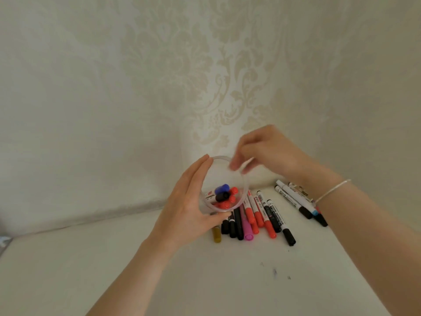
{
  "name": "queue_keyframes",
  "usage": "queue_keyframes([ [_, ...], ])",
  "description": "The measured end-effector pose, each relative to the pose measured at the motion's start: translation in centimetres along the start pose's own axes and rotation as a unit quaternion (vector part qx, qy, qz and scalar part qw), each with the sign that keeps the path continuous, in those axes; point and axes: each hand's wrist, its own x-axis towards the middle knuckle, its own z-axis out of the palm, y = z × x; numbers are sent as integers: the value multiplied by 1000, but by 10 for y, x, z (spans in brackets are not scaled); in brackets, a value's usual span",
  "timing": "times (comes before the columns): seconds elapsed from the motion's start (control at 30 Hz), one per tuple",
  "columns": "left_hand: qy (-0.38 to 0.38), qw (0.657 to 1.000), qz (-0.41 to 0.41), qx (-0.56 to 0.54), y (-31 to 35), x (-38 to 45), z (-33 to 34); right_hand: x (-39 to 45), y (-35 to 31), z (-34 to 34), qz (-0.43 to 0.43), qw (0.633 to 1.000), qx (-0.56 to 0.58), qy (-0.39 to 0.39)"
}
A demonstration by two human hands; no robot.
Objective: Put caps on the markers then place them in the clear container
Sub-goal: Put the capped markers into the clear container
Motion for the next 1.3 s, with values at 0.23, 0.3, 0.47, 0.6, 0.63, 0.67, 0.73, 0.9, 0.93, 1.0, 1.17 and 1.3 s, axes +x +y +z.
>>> queue_keyframes([
  [0.23, 23, 1000, 2, 11, -5, -9, -9, 7, 117, 7, 338, 894, -291, -45],
  [0.3, 25, 1000, 4, 15, -7, -9, -10, 6, 128, 18, 378, 878, -285, -69],
  [0.47, 17, 1000, 0, 21, -11, -9, -11, 23, 144, 30, 400, 863, -301, -66],
  [0.6, 5, 1000, -1, 20, -13, -8, -10, 35, 151, 36, 389, 875, -286, -39],
  [0.63, 2, 1000, -2, 20, -14, -8, -9, 37, 153, 37, 387, 873, -294, -42],
  [0.67, 0, 1000, -4, 21, -14, -8, -9, 39, 153, 40, 385, 872, -300, -44],
  [0.73, -4, 1000, -9, 20, -15, -8, -8, 42, 151, 43, 385, 869, -307, -46],
  [0.9, -8, 1000, -16, 13, -17, -8, -7, 48, 154, 46, 389, 848, -353, -70],
  [0.93, -7, 1000, -18, 11, -17, -8, -7, 49, 155, 44, 390, 844, -360, -75],
  [1.0, -6, 1000, -17, 13, -17, -7, -7, 50, 153, 40, 380, 843, -372, -85],
  [1.17, -3, 1000, -17, 12, -16, -6, -7, 54, 152, 36, 370, 808, -435, -145],
  [1.3, -4, 1000, -16, 14, -15, -6, -6, 55, 153, 41, 352, 798, -469, -138],
])
